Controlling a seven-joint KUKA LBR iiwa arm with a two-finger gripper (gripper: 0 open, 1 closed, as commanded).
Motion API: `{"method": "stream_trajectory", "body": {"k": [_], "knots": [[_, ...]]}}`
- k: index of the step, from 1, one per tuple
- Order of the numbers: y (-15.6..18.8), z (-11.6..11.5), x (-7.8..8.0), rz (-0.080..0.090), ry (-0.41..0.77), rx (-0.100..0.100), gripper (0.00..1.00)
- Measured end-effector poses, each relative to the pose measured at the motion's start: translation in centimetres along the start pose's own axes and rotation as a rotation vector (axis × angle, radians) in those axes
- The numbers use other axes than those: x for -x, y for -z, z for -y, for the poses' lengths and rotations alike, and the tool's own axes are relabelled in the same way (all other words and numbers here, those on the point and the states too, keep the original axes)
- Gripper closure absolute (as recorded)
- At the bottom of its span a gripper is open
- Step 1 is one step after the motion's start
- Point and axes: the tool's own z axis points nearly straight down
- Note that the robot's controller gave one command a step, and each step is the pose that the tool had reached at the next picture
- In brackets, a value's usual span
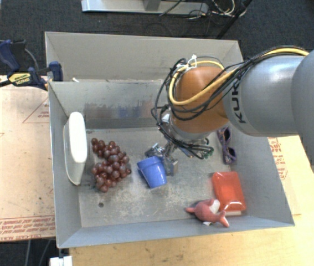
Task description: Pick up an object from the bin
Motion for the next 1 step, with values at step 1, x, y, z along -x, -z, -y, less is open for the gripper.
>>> {"method": "stream_trajectory", "body": {"k": [1], "knots": [[0.00,0.00,0.00,0.000,0.000,0.000,1.00]]}}
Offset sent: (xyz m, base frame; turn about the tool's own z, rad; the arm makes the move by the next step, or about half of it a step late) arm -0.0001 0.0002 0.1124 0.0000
